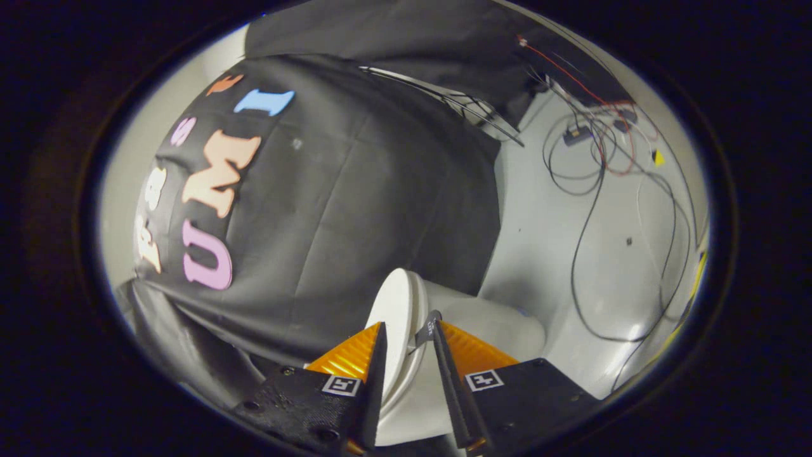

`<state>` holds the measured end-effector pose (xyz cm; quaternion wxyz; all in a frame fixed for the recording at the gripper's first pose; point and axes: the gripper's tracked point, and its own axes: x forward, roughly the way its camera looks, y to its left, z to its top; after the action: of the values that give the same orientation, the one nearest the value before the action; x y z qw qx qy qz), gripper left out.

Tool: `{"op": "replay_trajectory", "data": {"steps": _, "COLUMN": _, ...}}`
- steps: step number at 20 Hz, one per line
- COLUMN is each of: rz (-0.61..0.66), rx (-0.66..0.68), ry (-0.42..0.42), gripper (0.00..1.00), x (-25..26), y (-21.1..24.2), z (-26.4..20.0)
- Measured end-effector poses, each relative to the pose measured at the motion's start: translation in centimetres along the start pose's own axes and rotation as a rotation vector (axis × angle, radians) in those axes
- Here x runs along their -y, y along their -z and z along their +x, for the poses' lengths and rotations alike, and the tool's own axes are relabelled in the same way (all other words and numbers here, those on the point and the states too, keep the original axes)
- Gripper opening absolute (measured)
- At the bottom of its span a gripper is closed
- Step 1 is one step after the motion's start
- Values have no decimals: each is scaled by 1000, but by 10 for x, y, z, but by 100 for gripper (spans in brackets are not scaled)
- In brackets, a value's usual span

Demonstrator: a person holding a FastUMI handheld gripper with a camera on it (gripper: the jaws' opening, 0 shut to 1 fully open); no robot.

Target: Open the toilet lid.

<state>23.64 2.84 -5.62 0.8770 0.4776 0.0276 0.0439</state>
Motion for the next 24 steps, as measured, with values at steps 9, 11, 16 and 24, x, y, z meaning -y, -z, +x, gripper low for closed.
{"op": "replay_trajectory", "data": {"steps": 9, "rz": 192, "rx": -84, "ry": -18, "gripper": 46, "x": 27, "y": 18, "z": 69}}
{"op": "replay_trajectory", "data": {"steps": 11, "rz": 201, "rx": -98, "ry": -40, "gripper": 45, "x": 25, "y": 20, "z": 74}}
{"op": "replay_trajectory", "data": {"steps": 16, "rz": 223, "rx": -106, "ry": -141, "gripper": 39, "x": 6, "y": 17, "z": 85}}
{"op": "replay_trajectory", "data": {"steps": 24, "rz": 82, "rx": -74, "ry": -351, "gripper": 39, "x": -67, "y": 14, "z": 66}}
